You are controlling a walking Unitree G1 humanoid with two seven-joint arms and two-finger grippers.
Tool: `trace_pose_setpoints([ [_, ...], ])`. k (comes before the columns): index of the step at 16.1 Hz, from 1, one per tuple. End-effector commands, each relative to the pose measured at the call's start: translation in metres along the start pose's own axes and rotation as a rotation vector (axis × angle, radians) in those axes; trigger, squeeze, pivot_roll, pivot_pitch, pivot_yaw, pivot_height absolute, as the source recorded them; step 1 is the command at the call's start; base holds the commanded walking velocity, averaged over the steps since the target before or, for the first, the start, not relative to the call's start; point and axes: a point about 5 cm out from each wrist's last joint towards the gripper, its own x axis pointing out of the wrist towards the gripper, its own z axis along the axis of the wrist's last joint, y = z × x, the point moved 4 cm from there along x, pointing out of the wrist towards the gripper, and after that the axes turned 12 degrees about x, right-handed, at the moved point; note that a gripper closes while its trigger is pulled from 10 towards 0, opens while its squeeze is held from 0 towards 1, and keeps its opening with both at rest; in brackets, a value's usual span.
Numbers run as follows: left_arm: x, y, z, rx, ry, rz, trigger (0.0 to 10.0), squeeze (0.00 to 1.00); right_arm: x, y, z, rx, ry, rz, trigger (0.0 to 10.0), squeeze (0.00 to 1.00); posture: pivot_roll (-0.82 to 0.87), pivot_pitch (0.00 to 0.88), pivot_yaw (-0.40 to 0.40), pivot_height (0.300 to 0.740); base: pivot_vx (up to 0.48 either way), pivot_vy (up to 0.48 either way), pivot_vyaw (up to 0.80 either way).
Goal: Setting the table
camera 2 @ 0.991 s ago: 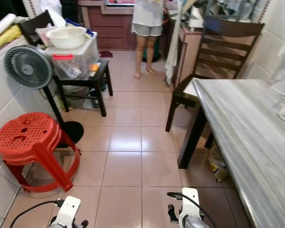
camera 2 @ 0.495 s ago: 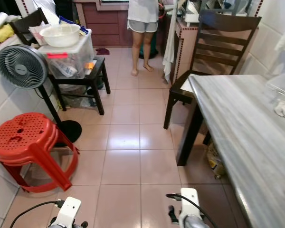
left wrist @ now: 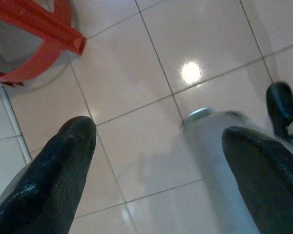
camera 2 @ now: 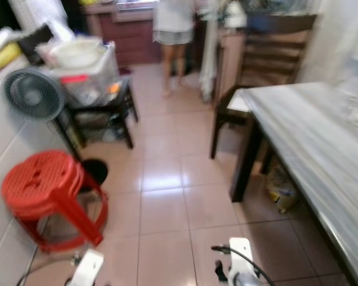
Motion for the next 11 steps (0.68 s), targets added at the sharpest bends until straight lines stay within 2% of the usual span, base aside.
trace_pose_setpoints([
  [1, -0.0011, 0.0121, -0.0016, 0.012, 0.006, 0.028, 10.0, 0.0, 0.0009, 0.0138, -0.0004, 0.003, 0.003, 0.033, 10.0, 0.0, -0.18, 0.0, 0.04, 0.74, 0.0, 0.48, 0.0],
  [8, -0.0009, 0.01, -0.0018, 0.023, 0.007, 0.024, 10.0, 0.0, 0.0007, 0.0117, 0.0014, -0.041, -0.007, 0.039, 10.0, 0.0, -0.18, 0.0, 0.034, 0.74, 0.0, 0.48, 0.0],
  [11, -0.0009, 0.0089, 0.0, 0.022, -0.007, 0.018, 10.0, 0.0, 0.0007, 0.013, 0.0011, -0.043, -0.007, 0.044, 10.0, 0.0, -0.19, 0.0, 0.034, 0.74, 0.0, 0.0, 0.44],
])
